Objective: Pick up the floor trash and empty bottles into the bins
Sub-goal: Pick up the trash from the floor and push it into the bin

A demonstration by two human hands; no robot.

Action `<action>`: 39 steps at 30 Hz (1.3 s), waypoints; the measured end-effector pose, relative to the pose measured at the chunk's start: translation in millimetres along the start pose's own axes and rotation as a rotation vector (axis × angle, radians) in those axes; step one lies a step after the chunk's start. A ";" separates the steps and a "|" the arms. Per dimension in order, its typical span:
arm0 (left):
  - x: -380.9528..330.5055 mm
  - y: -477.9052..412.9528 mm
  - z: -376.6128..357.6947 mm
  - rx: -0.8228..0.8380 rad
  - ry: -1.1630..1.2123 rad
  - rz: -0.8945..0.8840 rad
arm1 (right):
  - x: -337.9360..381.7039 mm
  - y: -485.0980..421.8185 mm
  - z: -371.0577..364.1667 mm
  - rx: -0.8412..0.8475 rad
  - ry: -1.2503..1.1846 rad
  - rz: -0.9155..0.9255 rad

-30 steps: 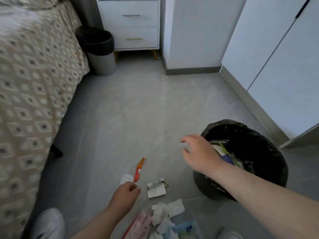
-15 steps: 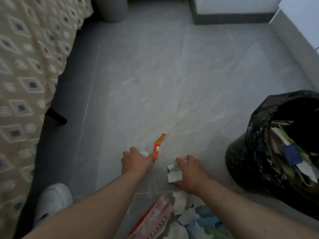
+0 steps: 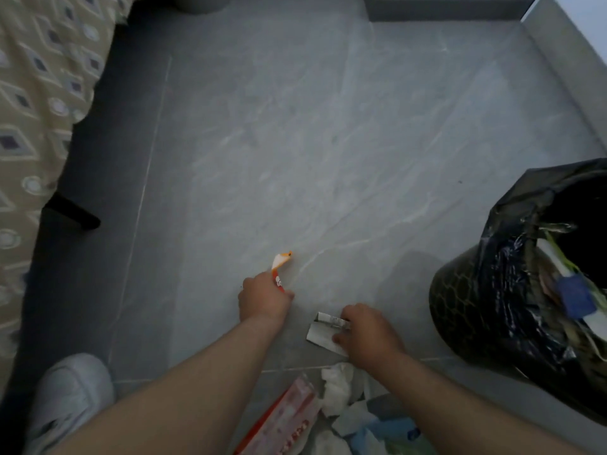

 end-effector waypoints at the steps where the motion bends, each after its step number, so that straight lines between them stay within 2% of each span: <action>1: -0.1 -1.3 2.1 -0.005 0.029 -0.030 | -3.0 -1.0 0.6 0.006 -0.043 -0.031; 4: 5.1 -3.4 9.2 -0.024 0.130 -0.090 | -10.5 -3.5 2.2 0.002 -0.154 -0.091; 9: 24.9 3.2 18.8 0.022 0.503 0.041 | -17.9 -2.3 5.4 -0.008 -0.427 -0.212; 13: 22.5 15.7 35.9 0.062 0.612 0.022 | -8.9 3.1 23.3 -0.030 -0.614 -0.235; 18: 1.1 40.8 68.9 0.058 0.678 -0.049 | 19.0 19.1 81.9 -0.065 -0.557 -0.132; 25: -73.1 112.8 114.0 0.083 0.723 -0.199 | 30.2 93.9 209.3 -0.130 -0.391 0.048; 28: -108.6 154.8 121.7 0.129 0.730 -0.267 | 5.0 143.9 263.4 -0.207 -0.458 0.066; 31: -140.4 195.1 113.5 0.176 0.695 -0.331 | -46.5 188.5 302.0 -0.355 -0.616 0.009; 34: -170.0 226.8 88.2 0.193 0.639 -0.385 | -113.1 215.1 306.9 -0.451 -0.736 -0.099; 39: -224.1 266.6 28.2 0.230 0.568 -0.454 | -207.6 223.4 281.5 -0.484 -0.895 -0.305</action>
Point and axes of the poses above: each hand's wrist, its own y-axis away from the middle knuckle, its own z-axis out of the back of the hand, x = y × z, the point moved 8 cm from there along -y, towards the middle knuckle, and after that the axes turned 11 degrees about y, right-handed, at the moved point
